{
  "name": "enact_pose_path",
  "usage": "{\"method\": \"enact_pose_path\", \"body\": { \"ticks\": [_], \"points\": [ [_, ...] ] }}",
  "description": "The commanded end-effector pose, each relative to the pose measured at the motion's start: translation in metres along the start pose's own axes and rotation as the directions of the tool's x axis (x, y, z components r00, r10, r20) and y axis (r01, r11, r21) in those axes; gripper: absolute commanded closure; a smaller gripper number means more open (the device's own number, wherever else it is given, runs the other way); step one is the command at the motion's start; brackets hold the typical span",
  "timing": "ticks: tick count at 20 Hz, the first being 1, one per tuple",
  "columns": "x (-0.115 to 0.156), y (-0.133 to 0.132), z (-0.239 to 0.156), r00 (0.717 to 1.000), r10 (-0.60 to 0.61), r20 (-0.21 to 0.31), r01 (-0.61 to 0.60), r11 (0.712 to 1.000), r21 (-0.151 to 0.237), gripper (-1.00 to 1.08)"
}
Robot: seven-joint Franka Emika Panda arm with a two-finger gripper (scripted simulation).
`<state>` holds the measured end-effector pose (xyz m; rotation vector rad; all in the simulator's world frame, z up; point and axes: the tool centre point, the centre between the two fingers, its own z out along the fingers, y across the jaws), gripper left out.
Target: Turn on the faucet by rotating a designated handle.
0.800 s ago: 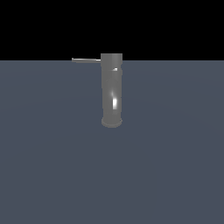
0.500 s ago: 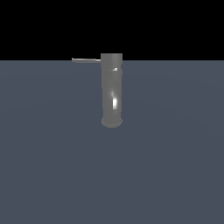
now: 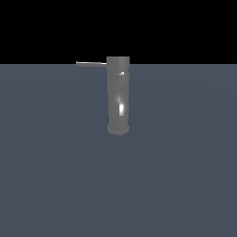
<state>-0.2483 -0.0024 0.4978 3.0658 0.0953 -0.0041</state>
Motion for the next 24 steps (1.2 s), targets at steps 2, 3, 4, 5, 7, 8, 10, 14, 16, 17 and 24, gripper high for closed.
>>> {"method": "enact_pose_path", "body": {
  "ticks": [2,3,4,5,7,8,10,14,16,17,24],
  "points": [
    [0.004,-0.001,0.000,1.000,0.013,0.000,-0.013,1.000,0.006,1.08],
    [0.006,-0.001,0.000,1.000,0.020,0.001,-0.020,1.000,0.009,1.08],
    [0.008,-0.001,0.000,1.000,0.028,0.001,-0.028,1.000,0.013,1.08],
    [0.011,-0.002,0.000,0.999,0.037,0.001,-0.037,0.999,0.017,1.08],
    [0.016,-0.002,0.000,0.998,0.058,0.002,-0.058,0.998,0.026,1.08],
    [0.020,-0.003,0.000,0.998,0.070,0.003,-0.070,0.997,0.031,1.08],
    [0.028,-0.004,0.001,0.995,0.098,0.006,-0.099,0.994,0.042,1.08],
    [0.047,-0.008,0.003,0.985,0.169,0.016,-0.170,0.983,0.068,1.08],
    [0.059,-0.010,0.004,0.977,0.212,0.023,-0.213,0.974,0.082,1.08],
    [0.065,-0.011,0.005,0.972,0.234,0.028,-0.236,0.968,0.089,1.08],
    [0.110,-0.019,0.016,0.917,0.393,0.068,-0.399,0.909,0.122,1.08]
  ]
}}
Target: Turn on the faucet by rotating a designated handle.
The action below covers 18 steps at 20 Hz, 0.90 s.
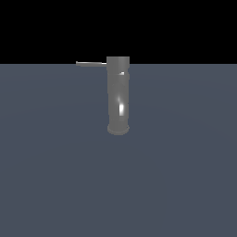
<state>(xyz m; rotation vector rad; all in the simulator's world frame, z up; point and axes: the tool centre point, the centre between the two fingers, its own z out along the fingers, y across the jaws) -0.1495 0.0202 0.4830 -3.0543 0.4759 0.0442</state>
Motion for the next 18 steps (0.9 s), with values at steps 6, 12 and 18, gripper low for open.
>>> {"method": "enact_pose_path", "body": {
  "ticks": [6,12,18],
  "points": [
    [0.042,-0.025,0.017,0.981,0.190,0.027,-0.191,0.981,0.028,1.08],
    [0.074,-0.046,0.035,0.939,0.340,0.046,-0.342,0.939,0.033,1.08],
    [0.105,-0.067,0.057,0.873,0.483,0.058,-0.485,0.874,0.027,1.08]
  ]
}}
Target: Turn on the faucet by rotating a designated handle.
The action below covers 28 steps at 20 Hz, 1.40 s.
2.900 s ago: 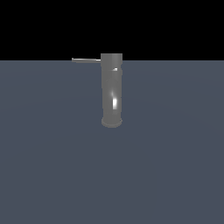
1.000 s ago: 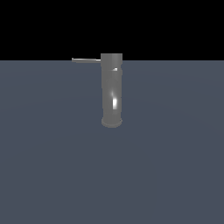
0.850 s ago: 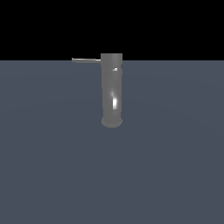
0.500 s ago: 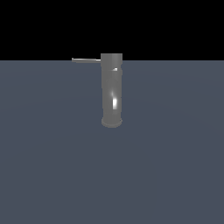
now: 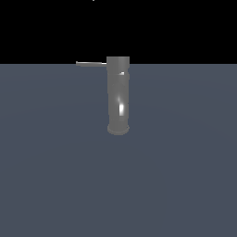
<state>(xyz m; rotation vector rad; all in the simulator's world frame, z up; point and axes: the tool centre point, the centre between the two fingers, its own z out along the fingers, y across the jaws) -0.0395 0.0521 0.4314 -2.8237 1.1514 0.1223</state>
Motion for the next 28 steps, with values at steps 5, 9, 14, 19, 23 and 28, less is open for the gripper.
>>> {"method": "enact_pose_path", "body": {
  "ticks": [5,9,14,19,23,28],
  "points": [
    [0.019,-0.034,0.026,0.985,0.172,-0.001,-0.172,0.985,-0.002,1.08],
    [0.030,-0.055,0.044,0.962,0.274,-0.009,-0.274,0.962,-0.005,1.08],
    [0.042,-0.080,0.068,0.918,0.396,-0.027,-0.396,0.918,-0.005,1.08],
    [0.052,-0.104,0.094,0.860,0.507,-0.051,-0.508,0.861,-0.001,1.08],
    [0.059,-0.121,0.113,0.810,0.582,-0.073,-0.583,0.812,0.008,1.08],
    [0.063,-0.137,0.131,0.758,0.646,-0.094,-0.647,0.762,0.022,1.08]
  ]
}}
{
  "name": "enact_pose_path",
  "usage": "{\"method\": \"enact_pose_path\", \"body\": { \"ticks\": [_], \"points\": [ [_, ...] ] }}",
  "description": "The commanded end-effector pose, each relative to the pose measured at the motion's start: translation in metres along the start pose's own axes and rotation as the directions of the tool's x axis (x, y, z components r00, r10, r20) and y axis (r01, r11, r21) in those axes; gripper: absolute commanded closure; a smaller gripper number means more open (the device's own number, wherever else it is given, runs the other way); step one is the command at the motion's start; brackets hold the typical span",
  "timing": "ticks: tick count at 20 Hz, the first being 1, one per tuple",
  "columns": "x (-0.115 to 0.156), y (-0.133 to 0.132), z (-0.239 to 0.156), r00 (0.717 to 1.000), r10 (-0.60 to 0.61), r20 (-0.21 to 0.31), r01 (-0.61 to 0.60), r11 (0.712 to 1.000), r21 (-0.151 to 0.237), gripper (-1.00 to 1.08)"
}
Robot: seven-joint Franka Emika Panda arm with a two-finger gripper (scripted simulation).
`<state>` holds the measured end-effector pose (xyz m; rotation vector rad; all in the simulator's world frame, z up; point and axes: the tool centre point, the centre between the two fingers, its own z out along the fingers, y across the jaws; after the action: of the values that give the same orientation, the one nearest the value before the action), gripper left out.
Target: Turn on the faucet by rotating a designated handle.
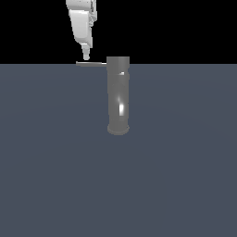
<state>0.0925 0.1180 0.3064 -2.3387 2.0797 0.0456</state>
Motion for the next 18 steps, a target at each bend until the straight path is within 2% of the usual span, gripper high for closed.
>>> {"method": "enact_pose_path", "body": {
  "ticks": [1,10,18],
  "points": [
    [-0.003,-0.007,0.008,0.999,0.038,-0.011,-0.038,0.999,0.005,1.08],
    [-0.010,-0.017,0.021,0.995,0.096,-0.028,-0.096,0.995,0.013,1.08],
    [-0.010,-0.011,0.022,0.995,0.095,-0.028,-0.095,0.995,0.013,1.08]
  ]
}}
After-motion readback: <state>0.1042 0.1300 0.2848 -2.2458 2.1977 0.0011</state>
